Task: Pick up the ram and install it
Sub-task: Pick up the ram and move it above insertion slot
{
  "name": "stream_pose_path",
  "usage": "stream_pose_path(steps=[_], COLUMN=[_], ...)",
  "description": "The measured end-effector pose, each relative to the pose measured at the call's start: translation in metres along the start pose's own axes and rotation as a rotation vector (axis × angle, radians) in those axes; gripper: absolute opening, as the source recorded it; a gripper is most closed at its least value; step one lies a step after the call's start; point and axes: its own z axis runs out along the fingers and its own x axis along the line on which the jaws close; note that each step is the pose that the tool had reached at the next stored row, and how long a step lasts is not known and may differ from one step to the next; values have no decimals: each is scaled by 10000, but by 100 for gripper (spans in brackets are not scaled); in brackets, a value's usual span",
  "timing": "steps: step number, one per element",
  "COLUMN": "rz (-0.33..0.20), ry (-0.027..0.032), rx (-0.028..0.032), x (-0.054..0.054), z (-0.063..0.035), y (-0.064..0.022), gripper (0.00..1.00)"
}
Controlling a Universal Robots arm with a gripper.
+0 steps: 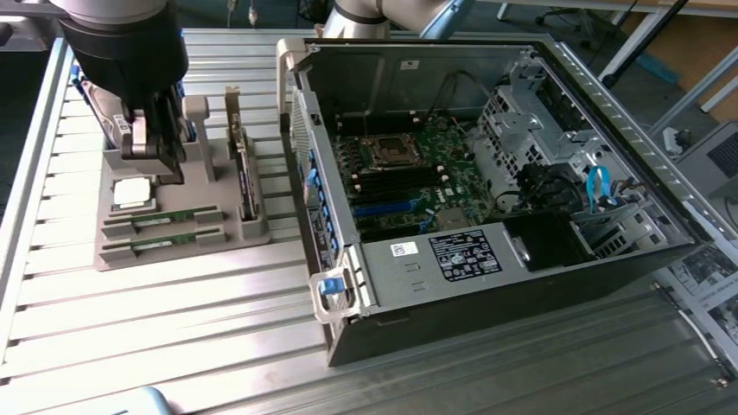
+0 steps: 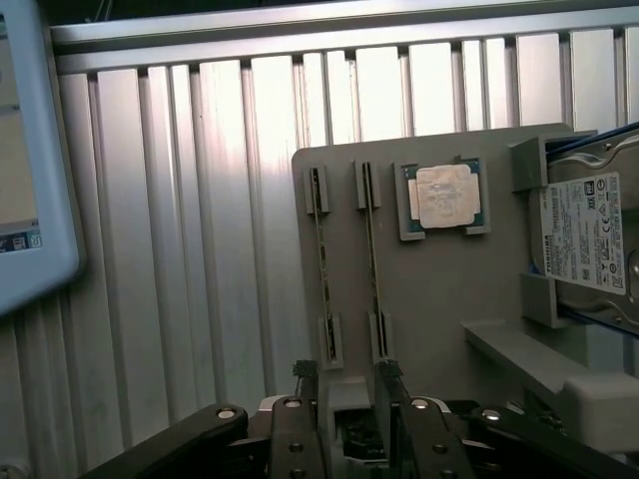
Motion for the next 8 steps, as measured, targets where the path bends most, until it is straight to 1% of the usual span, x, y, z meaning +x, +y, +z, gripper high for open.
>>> stream_pose_path(steps=[8], rz=[-4], ry=[0], rx=[0], x=[-1], z=[27], y=[0], gripper=[36])
